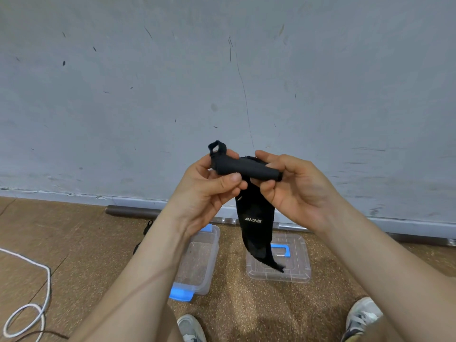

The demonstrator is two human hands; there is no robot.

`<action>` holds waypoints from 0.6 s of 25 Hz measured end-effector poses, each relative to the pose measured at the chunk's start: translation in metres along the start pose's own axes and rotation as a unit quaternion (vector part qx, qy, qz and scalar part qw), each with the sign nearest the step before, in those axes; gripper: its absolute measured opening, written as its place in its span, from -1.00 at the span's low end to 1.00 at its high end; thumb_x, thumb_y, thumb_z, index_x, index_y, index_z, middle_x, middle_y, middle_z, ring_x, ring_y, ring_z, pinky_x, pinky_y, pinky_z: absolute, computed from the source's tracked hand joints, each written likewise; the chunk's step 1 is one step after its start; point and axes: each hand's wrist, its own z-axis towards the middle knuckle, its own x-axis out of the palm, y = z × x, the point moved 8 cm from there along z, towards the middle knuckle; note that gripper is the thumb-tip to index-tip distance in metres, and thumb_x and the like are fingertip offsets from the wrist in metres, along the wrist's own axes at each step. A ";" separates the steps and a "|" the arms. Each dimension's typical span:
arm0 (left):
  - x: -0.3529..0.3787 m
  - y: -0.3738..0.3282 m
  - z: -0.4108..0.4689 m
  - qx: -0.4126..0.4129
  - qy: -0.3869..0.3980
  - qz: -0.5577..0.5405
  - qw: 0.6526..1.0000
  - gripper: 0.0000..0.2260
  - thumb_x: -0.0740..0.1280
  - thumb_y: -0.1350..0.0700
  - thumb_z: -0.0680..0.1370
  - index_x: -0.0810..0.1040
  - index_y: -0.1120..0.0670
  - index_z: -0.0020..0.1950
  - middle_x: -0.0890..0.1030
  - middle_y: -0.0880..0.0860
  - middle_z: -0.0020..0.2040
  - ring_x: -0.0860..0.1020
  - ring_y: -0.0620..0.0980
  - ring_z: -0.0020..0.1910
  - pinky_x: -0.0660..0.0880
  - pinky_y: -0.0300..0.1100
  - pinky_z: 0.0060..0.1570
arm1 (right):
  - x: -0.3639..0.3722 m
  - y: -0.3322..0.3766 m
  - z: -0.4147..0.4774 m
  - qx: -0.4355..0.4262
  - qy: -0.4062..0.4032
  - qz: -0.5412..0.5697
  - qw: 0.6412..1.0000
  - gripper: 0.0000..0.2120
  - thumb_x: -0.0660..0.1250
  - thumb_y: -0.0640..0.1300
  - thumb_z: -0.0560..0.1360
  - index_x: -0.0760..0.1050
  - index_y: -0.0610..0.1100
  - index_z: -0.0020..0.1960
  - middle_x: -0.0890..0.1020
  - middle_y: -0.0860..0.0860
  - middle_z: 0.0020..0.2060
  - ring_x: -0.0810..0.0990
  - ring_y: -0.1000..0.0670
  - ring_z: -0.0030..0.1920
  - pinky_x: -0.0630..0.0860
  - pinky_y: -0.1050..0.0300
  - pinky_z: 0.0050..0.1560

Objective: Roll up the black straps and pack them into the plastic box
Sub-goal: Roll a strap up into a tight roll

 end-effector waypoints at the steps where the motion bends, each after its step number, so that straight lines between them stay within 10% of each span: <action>1: -0.002 0.001 0.000 0.003 -0.020 0.006 1.000 -0.74 0.44 0.28 0.30 0.56 0.12 -0.04 0.65 0.07 -0.29 0.65 -0.05 -0.36 0.58 -0.32 -0.34 | 0.000 -0.001 -0.001 0.003 0.005 -0.006 1.000 -0.73 0.19 -0.36 0.51 0.47 -0.28 0.19 0.54 -0.20 -0.05 0.55 -0.04 -0.32 0.48 0.31 -0.47; 6: -0.007 -0.001 0.002 0.020 -0.070 0.021 0.997 -0.85 0.40 0.22 0.34 0.61 0.14 -0.11 0.70 0.04 -0.19 0.67 -0.05 -0.17 0.57 -0.29 -0.20 | 0.006 0.010 -0.006 -0.056 0.042 -0.115 0.991 -0.62 0.41 -0.18 0.30 0.57 -0.19 0.12 0.66 -0.10 -0.01 0.64 -0.05 -0.05 0.58 0.08 0.00; 11: -0.012 0.006 0.004 0.019 -0.123 0.063 0.990 -0.77 0.50 0.29 0.33 0.53 0.05 -0.15 0.62 -0.02 -0.25 0.58 -0.05 -0.20 0.48 -0.23 -0.22 | 0.011 0.015 -0.006 -0.154 0.032 -0.242 0.957 -0.70 0.36 -0.48 0.44 0.59 -0.19 0.08 0.65 -0.18 -0.01 0.67 -0.13 -0.02 0.65 -0.02 0.08; 15: -0.007 0.005 0.004 -0.004 -0.033 0.066 0.997 -0.74 0.44 0.22 0.36 0.50 -0.04 -0.05 0.64 0.00 -0.11 0.59 -0.03 -0.20 0.46 -0.24 -0.26 | 0.020 0.031 -0.016 -0.283 0.037 -0.430 0.857 -0.67 0.38 -0.42 0.45 0.63 0.01 -0.03 0.69 0.03 -0.05 0.67 0.02 0.00 0.61 0.10 0.09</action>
